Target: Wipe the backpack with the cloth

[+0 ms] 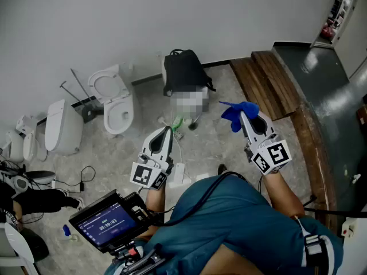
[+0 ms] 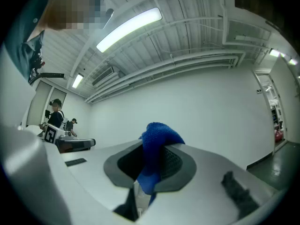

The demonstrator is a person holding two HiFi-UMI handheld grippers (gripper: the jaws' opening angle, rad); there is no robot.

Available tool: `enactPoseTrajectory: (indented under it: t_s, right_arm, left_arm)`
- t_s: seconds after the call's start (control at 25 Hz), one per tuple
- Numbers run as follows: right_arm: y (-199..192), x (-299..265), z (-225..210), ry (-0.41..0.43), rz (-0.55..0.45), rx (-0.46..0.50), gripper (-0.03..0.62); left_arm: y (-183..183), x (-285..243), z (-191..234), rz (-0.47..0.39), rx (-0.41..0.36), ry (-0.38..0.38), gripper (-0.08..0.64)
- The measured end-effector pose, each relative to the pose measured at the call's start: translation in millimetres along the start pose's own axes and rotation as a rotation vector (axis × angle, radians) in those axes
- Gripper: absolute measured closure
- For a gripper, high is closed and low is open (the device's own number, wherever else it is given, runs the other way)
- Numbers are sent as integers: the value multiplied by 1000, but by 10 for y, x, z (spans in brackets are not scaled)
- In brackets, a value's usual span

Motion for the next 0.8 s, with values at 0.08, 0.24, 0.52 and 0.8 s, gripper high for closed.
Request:
enactPoseTrajectory:
  t_s: [0.08,0.24,0.52,0.8]
  right_arm:
    - [26,-78,-62,6,5,17,541]
    - [27,-132,-127,9,3,43,541]
    - [-267,-1080,-711,21,16,37,541]
    - [-534,-2021,-1329,74,44,32,541]
  left_arm:
    - [-9,-72,30,-10,-1,5,556]
    - [-10,-81,50,-16,-10,16,555]
    - [-301,-748,709,26,-2,62,555]
    - [-614,-1609,1272,39,-11,105,555]
Point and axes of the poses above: the fingertips, and each gripper's own axes: x backward along the fingers, z to its left, y out of its top, the point moved 7 cm from there along x, backward along the fingers, and after that the axes turned 6 degrees about -y, right-handed, at the moved point
